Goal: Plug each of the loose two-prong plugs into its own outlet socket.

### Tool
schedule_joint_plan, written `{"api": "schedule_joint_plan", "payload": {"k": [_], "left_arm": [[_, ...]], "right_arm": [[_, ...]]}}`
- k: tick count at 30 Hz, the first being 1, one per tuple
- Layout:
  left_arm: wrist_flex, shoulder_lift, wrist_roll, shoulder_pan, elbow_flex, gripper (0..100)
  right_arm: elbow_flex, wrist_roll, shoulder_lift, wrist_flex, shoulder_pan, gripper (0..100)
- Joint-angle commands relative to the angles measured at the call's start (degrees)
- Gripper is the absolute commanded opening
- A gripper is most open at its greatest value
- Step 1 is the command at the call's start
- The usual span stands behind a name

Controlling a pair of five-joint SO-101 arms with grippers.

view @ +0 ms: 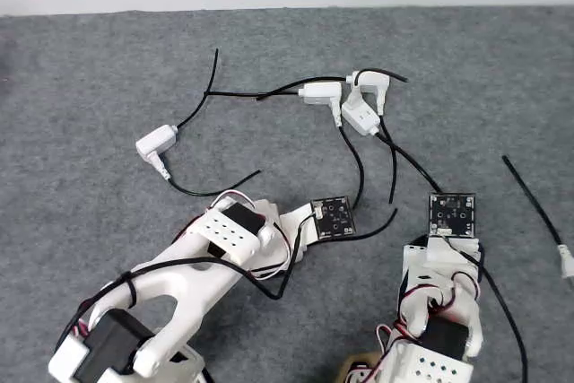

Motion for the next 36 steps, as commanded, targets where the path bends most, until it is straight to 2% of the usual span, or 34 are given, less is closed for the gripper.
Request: {"api": "schedule_joint_plan", "payload": {"k": [1, 7, 14, 23, 25, 30, 36], "left_arm": [[0.53, -0.18, -3.87, 0.53, 0.13, 2], [0.79, -0.18, -4.57, 0.53, -0.57, 1], [3.96, -0.18, -10.55, 0.53, -4.70, 1], [5.45, -0.26, -10.37, 0.53, -6.55, 1], [5.54, -0.26, -10.20, 0.53, -6.29, 4], [5.45, -0.70, -4.04, 0.53, -6.64, 21], [5.45, -0.70, -4.04, 0.53, -6.73, 20]], "right_arm": [[-0.18, 0.62, -0.75, -0.57, -1.54, 24.4], [-0.18, 0.62, -0.75, -0.57, -1.36, 24.4], [-0.18, 0.53, -0.75, -0.66, -1.27, 24.4], [-0.18, 0.53, -0.75, -0.75, -1.27, 24.4], [-0.18, 0.53, -0.75, -0.75, -1.27, 24.4], [-0.18, 0.53, -0.75, -0.75, -1.54, 24.4], [-0.18, 0.53, -0.75, -0.75, -1.54, 24.4]]}}
